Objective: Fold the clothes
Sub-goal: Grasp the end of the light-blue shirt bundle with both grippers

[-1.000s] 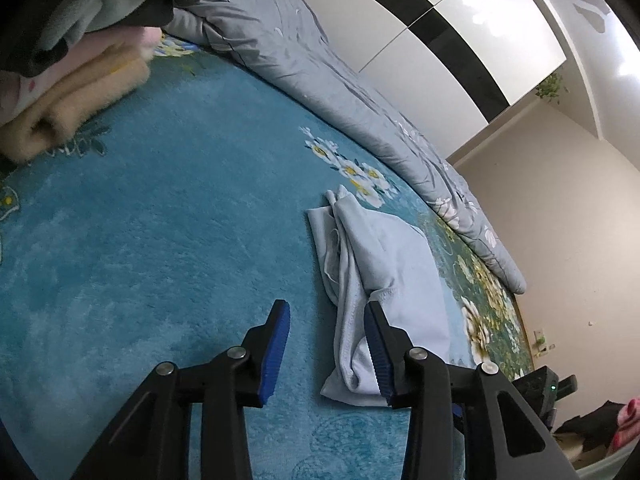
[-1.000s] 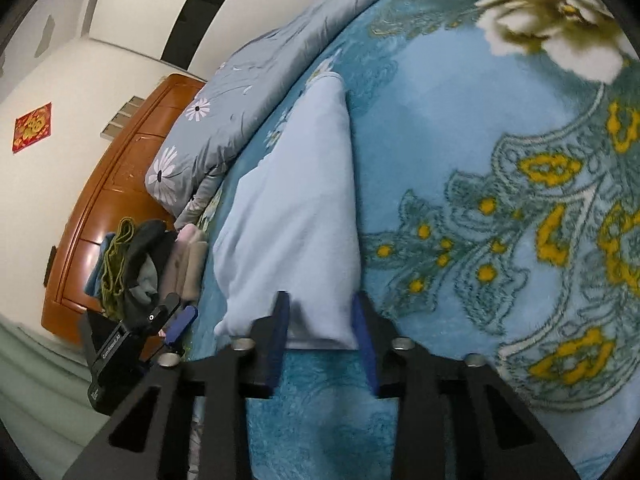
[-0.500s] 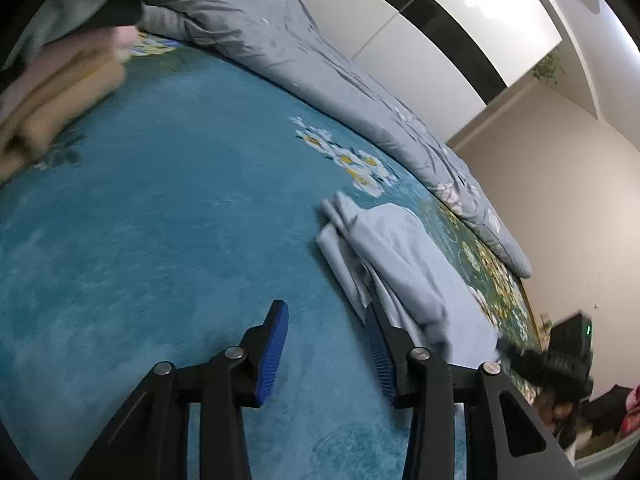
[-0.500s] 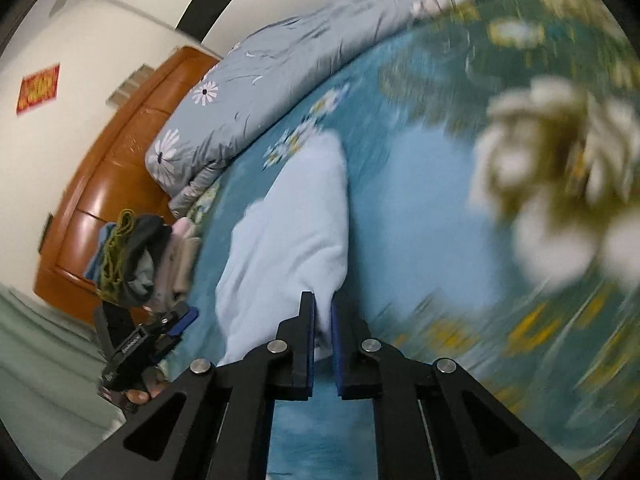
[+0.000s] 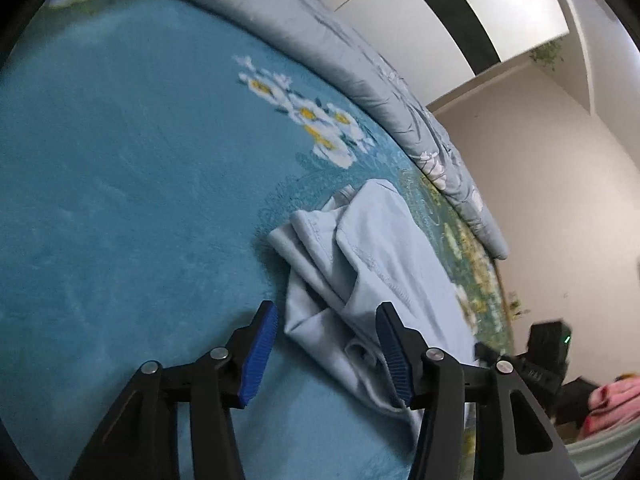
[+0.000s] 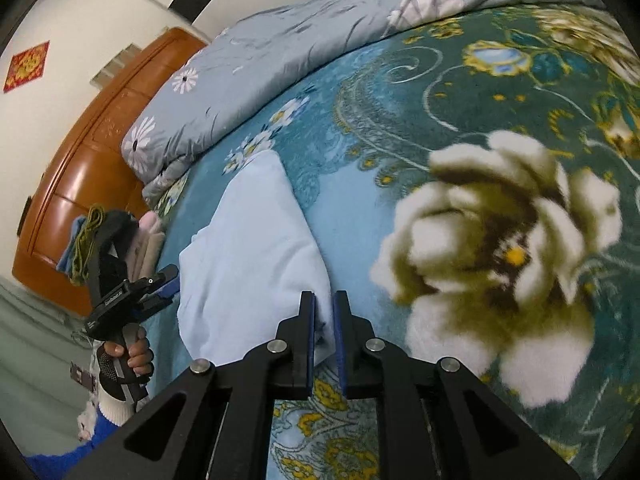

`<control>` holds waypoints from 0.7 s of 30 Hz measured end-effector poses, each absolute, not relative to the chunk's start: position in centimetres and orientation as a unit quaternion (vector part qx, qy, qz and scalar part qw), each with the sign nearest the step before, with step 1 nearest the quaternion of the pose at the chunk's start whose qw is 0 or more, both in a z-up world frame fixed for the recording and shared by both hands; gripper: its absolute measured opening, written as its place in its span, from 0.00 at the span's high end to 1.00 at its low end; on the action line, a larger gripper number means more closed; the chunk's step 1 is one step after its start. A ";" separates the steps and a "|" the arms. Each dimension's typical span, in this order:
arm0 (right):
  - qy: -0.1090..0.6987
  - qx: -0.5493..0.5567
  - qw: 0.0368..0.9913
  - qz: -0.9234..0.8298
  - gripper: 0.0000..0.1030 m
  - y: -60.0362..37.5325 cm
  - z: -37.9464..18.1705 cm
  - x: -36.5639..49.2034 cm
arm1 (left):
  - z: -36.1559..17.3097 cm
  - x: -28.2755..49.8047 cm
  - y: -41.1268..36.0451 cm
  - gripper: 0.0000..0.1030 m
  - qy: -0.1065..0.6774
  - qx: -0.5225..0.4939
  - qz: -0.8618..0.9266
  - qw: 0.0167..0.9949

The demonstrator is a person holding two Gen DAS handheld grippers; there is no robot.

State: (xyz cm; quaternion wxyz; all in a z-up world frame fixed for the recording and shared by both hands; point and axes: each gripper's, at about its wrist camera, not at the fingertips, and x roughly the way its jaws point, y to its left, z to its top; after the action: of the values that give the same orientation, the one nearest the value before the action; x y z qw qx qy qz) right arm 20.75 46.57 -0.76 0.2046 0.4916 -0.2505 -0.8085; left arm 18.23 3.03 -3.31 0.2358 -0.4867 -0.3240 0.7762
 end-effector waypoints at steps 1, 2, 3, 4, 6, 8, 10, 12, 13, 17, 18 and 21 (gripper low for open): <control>-0.258 0.485 0.198 -0.812 0.86 46.8 -0.6 21.2 | -3.6 18.0 3.1 0.43 -0.335 -0.487 0.770 0.242; -0.268 0.478 0.189 -0.815 0.82 47.0 -0.5 21.9 | -3.9 17.8 3.2 0.41 -0.343 -0.487 0.765 0.245; -0.283 0.469 0.181 -0.817 0.74 47.2 -0.5 22.8 | -4.1 17.7 3.3 0.41 -0.350 -0.485 0.762 0.248; -0.300 0.462 0.177 -0.816 0.71 47.2 -0.6 23.7 | -4.2 17.5 3.4 0.41 -0.355 -0.483 0.760 0.250; -0.333 0.455 0.170 -0.808 0.68 46.9 -1.2 25.3 | -4.2 17.2 3.6 0.39 -0.364 -0.479 0.757 0.254; -0.363 0.452 0.162 -0.799 0.65 45.8 -2.1 26.6 | -4.3 16.8 4.0 0.39 -0.371 -0.478 0.753 0.258; -0.403 0.450 0.160 -0.781 0.61 44.6 -3.3 27.3 | -4.2 16.5 4.4 0.39 -0.372 -0.481 0.749 0.263; -0.439 0.449 0.148 -0.764 0.59 43.5 -4.2 27.8 | -4.2 16.2 4.8 0.38 -0.374 -0.482 0.746 0.268; -0.452 0.448 0.139 -0.759 0.58 43.0 -4.6 28.0 | -4.3 16.0 4.9 0.38 -0.378 -0.483 0.742 0.270; -0.495 0.431 0.114 -0.746 0.54 41.4 -5.0 29.0 | -4.5 15.4 5.1 0.40 -0.394 -0.481 0.734 0.274; -0.499 0.430 0.111 -0.744 0.54 40.9 -5.1 29.0 | -4.5 15.4 5.1 0.40 -0.393 -0.480 0.735 0.274; -0.509 0.427 0.099 -0.740 0.54 39.5 -5.2 29.1 | -4.5 15.4 5.3 0.43 -0.393 -0.477 0.737 0.272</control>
State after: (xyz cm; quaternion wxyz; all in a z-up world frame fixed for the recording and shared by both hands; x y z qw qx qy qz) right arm 29.12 39.53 -5.22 0.0991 0.4274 -0.5093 -0.7404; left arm 15.45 5.26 -4.45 0.2723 -0.4774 -0.3926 0.7374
